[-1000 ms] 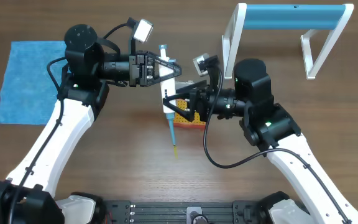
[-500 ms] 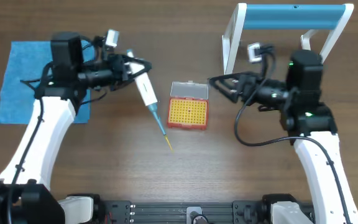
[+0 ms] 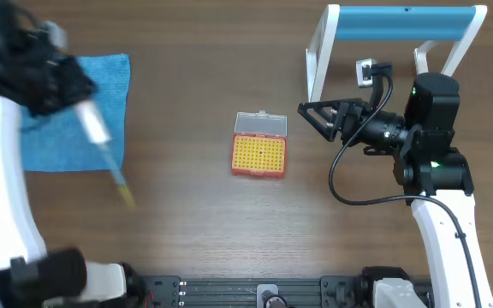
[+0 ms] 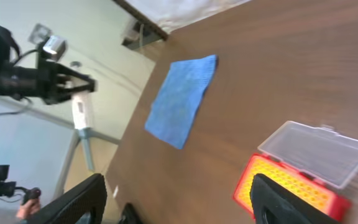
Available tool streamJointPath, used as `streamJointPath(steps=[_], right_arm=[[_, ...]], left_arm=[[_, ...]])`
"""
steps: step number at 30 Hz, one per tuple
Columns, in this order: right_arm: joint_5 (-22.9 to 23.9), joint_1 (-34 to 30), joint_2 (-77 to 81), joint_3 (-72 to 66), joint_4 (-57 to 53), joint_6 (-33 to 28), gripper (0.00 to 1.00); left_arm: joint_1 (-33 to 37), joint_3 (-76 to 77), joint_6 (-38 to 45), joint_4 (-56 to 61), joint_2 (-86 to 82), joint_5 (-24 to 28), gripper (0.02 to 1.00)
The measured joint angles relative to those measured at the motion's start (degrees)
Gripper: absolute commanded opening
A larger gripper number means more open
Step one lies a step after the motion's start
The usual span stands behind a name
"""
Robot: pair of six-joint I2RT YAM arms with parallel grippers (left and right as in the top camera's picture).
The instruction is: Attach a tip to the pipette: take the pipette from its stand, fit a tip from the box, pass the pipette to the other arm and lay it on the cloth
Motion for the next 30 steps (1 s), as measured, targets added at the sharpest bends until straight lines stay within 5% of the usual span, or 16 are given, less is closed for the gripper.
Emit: streamJointPath(steps=[4, 9, 22, 30], right_arm=[[3.7, 0.4, 0.0, 0.0, -3.3, -0.4, 0.746], [11.3, 1.9, 0.0, 0.0, -13.1, -0.6, 0.748], [16.8, 2.7, 0.0, 0.0, -14.6, 4.7, 0.748], [20.9, 4.6, 0.0, 0.0, -14.6, 8.0, 0.748]], left_arm=[[6.1, 19.0, 4.1, -10.2, 14.3, -7.6, 0.027], [7.2, 30.7, 7.2, -5.4, 28.4, -13.1, 0.027], [7.0, 31.8, 22.6, 5.4, 53.3, -25.6, 0.027], [5.6, 31.9, 31.8, 9.5, 55.3, -26.7, 0.027]])
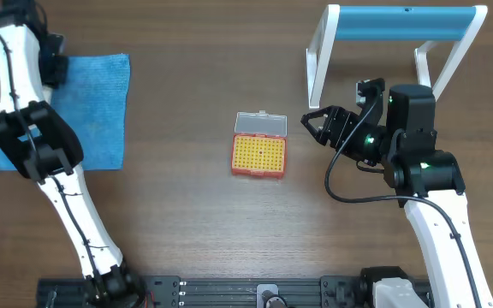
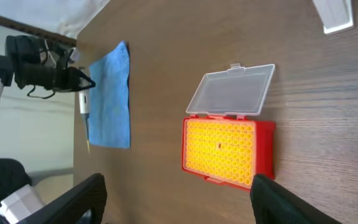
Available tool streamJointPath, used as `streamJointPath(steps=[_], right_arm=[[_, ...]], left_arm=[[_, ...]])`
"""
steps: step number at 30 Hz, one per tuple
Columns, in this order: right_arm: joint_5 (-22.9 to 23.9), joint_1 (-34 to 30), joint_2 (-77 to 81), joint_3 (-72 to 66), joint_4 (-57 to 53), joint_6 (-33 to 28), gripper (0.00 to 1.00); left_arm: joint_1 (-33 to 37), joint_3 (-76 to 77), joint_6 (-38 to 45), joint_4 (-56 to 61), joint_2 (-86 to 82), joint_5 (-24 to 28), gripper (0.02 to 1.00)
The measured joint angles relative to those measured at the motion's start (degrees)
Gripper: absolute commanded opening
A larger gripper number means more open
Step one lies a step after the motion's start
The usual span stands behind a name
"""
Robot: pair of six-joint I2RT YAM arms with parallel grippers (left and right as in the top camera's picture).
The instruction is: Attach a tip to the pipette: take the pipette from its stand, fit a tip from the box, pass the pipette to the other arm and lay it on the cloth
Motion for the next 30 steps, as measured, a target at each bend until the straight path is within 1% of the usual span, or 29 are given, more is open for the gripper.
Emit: streamJointPath(steps=[3, 7, 10, 15, 27, 28, 29, 30], right_arm=[[0.3, 0.0, 0.0, 0.0, 0.0, 1.0, 0.75], [0.7, 0.0, 0.0, 0.0, 0.0, 1.4, 0.75], [0.8, 0.0, 0.0, 0.0, 0.0, 1.7, 0.75], [0.8, 0.0, 0.0, 0.0, 0.0, 1.8, 0.75], [0.8, 0.0, 0.0, 0.0, 0.0, 1.8, 0.75], [0.8, 0.0, 0.0, 0.0, 0.0, 1.8, 0.75], [0.8, 0.0, 0.0, 0.0, 0.0, 1.8, 0.75], [0.8, 0.0, 0.0, 0.0, 0.0, 1.8, 0.75]], left_arm=[[-1.5, 0.0, 1.5, -0.2, 0.0, 2.1, 0.027], [-2.7, 0.0, 1.5, -1.6, 0.1, 4.5, 0.027], [-2.7, 0.0, 1.4, -2.2, 0.4, 5.5, 0.025], [-1.6, 0.0, -1.1, -2.4, 2.8, 7.7, 0.027], [0.7, 0.0, -4.2, -2.9, 3.0, 9.8, 0.029], [0.8, 0.0, -4.2, -2.9, 3.0, 9.9, 0.06], [0.9, 0.0, -4.2, -3.0, 3.0, 10.1, 0.123], [0.9, 0.0, -4.2, -3.0, 3.0, 10.3, 0.22]])
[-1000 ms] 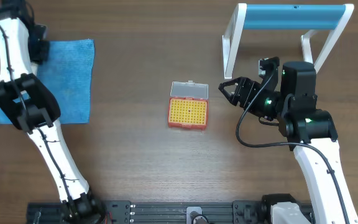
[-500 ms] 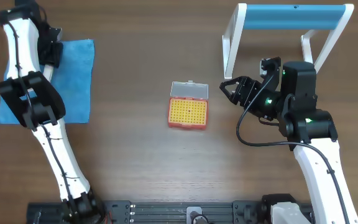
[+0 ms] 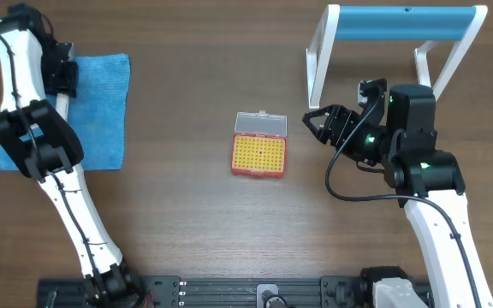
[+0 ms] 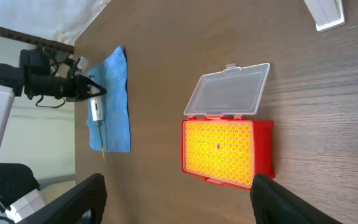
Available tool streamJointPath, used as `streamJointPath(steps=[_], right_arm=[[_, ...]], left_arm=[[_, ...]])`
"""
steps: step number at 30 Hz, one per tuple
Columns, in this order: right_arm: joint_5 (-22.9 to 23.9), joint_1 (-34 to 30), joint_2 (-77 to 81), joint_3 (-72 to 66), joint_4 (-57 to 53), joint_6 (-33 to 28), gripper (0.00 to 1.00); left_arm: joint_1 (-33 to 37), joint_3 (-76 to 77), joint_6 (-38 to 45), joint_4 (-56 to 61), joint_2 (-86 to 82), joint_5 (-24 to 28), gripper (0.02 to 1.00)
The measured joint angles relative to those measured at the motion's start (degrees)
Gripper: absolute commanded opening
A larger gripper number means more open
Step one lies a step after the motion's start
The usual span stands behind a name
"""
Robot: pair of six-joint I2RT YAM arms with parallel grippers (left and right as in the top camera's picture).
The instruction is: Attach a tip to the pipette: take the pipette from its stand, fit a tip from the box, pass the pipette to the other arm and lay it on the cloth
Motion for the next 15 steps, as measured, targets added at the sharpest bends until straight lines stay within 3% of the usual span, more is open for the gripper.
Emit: streamJointPath(steps=[2, 4, 6, 8, 10, 11, 15], right_arm=[[0.0, 0.0, 0.0, 0.0, 0.0, 0.0, 0.75], [0.0, 0.0, 0.0, 0.0, 0.0, 0.0, 0.75], [0.0, 0.0, 0.0, 0.0, 0.0, 0.0, 0.75], [0.0, 0.0, 0.0, 0.0, 0.0, 0.0, 0.75], [0.0, 0.0, 0.0, 0.0, 0.0, 0.0, 0.75], [0.0, 0.0, 0.0, 0.0, 0.0, 0.0, 0.75], [0.0, 0.0, 0.0, 0.0, 0.0, 0.0, 0.75]], left_arm=[[0.0, 0.0, 0.0, 0.0, 0.0, 0.1, 0.382], [0.0, 0.0, -0.2, 0.0, 0.0, 0.2, 0.463], [0.0, 0.0, -0.6, 0.0, 0.0, 0.4, 0.68], [0.0, 0.0, -0.5, -0.1, 0.0, 0.4, 0.73], [0.0, 0.0, -0.9, -0.1, 0.0, 0.4, 0.89], [0.0, 0.0, -0.8, -0.2, 0.0, 0.4, 0.932], [0.0, 0.1, -2.1, -1.2, 0.0, 0.4, 0.941]])
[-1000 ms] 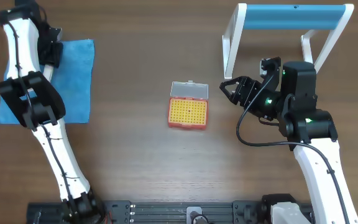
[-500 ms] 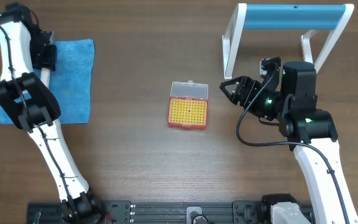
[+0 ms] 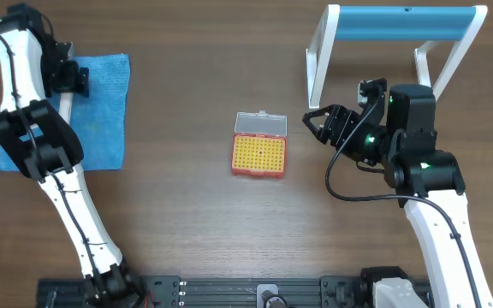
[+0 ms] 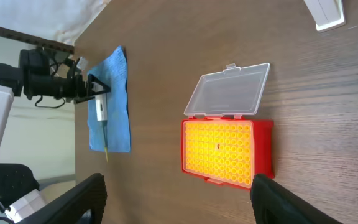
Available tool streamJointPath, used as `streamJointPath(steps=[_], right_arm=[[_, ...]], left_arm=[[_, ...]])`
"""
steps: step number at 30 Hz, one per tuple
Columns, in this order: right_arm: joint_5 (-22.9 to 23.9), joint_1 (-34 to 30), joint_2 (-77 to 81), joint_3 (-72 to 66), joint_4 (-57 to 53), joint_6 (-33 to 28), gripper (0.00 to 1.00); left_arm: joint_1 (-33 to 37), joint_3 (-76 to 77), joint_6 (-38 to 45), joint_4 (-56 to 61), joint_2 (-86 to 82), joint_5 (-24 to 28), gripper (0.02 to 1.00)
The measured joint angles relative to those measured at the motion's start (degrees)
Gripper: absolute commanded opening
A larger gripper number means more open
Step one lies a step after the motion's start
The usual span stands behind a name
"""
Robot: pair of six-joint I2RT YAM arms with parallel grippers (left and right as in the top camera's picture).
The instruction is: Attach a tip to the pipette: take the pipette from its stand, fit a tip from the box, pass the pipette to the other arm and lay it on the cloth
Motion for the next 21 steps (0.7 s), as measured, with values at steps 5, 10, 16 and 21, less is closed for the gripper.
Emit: streamJointPath(steps=[5, 10, 16, 21], right_arm=[[0.3, 0.0, 0.0, 0.0, 0.0, 0.0, 0.75], [0.9, 0.0, 0.0, 0.0, 0.0, -0.1, 0.752], [1.2, -1.0, -0.7, 0.0, 0.1, -2.4, 0.752], [1.5, -5.8, -9.4, 0.0, -1.2, -6.9, 0.752]], left_arm=[[0.0, 1.5, -2.0, -2.9, 0.0, 0.0, 0.941], [0.0, 6.9, -2.5, -11.1, -2.6, 0.5, 0.941], [-0.1, 9.9, -5.6, -17.1, -17.3, 5.4, 0.943], [-2.6, 10.2, -8.7, -17.1, -31.6, 8.6, 0.943]])
